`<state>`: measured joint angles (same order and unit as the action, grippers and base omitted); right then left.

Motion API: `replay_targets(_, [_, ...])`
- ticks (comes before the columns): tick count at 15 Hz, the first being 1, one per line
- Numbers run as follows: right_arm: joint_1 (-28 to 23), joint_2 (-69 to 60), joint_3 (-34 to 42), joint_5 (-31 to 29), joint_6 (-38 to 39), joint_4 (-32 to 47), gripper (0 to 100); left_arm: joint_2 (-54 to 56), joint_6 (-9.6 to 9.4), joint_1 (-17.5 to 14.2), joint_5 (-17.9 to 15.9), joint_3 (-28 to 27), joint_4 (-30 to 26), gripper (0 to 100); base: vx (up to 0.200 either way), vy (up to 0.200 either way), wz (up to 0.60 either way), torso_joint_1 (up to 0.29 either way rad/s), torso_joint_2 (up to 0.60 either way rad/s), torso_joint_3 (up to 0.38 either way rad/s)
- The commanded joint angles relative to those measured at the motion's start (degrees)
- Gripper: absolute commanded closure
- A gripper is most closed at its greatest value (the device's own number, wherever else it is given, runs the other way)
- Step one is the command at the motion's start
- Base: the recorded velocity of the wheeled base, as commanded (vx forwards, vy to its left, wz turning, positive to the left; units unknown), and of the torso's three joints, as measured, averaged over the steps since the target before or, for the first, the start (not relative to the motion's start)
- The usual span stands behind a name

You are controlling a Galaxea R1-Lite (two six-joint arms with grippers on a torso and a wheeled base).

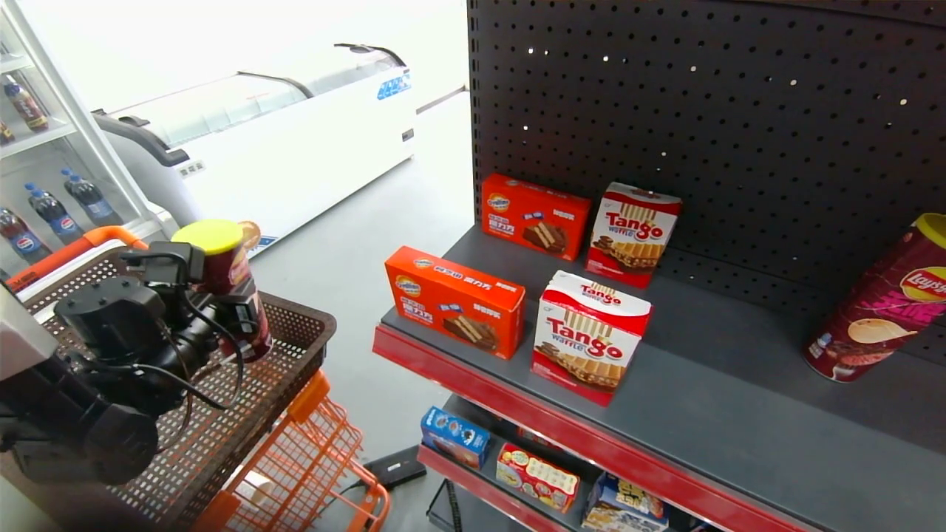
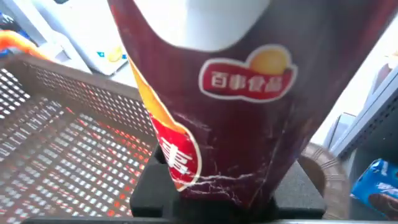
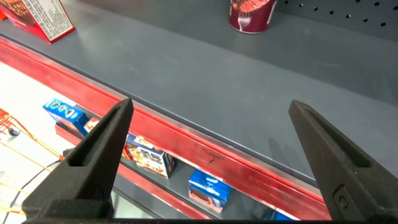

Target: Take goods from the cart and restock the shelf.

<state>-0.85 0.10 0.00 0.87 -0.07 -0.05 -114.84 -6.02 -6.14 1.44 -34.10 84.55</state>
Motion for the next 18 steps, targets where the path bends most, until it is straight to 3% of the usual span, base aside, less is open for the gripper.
replay_targets(1, [0.0,0.1,0.0,0.0,0.0,0.0,0,14.8,0.22,1.1,-0.7,0.2,-3.7,100,0.000,0.000,0.00,0.000,0.00,0.000])
replay_targets(3, [0.0,0.1,0.0,0.0,0.0,0.0,0,18.3,0.22,3.2,-1.1,0.1,-7.3,100,0.000,0.000,0.00,0.000,0.00,0.000])
replay_targets(5, [0.0,0.1,0.0,0.0,0.0,0.0,0,27.6,-0.04,6.8,-6.7,3.0,-15.5,100,0.000,0.000,0.00,0.000,0.00,0.000])
replay_targets(7, [0.0,0.1,0.0,0.0,0.0,0.0,0,34.3,0.22,11.9,-14.4,4.6,-23.6,100,0.000,0.000,0.00,0.000,0.00,0.000])
replay_targets(8, [0.0,0.1,0.0,0.0,0.0,0.0,0,34.5,0.22,12.0,-14.7,4.6,-24.0,100,0.000,0.000,0.00,0.000,0.00,0.000])
replay_targets(9, [0.0,0.1,0.0,0.0,0.0,0.0,0,37.5,0.22,15.3,-18.6,4.2,-29.5,100,0.000,0.000,0.00,0.000,0.00,0.000])
replay_targets(13, [0.0,0.1,0.0,0.0,0.0,0.0,0,38.1,0.49,23.5,-22.5,6.1,-30.4,100,0.000,0.000,0.00,0.000,0.00,0.000])
replay_targets(15, [0.0,0.1,0.0,0.0,0.0,0.0,0,37.7,0.22,25.0,-23.1,6.3,-29.6,100,0.000,0.000,0.00,0.000,0.00,0.000])
replay_targets(18, [0.0,0.1,0.0,0.0,0.0,0.0,0,37.8,1.28,29.1,-29.5,6.3,-29.7,100,0.000,0.000,0.00,0.000,0.00,0.000])
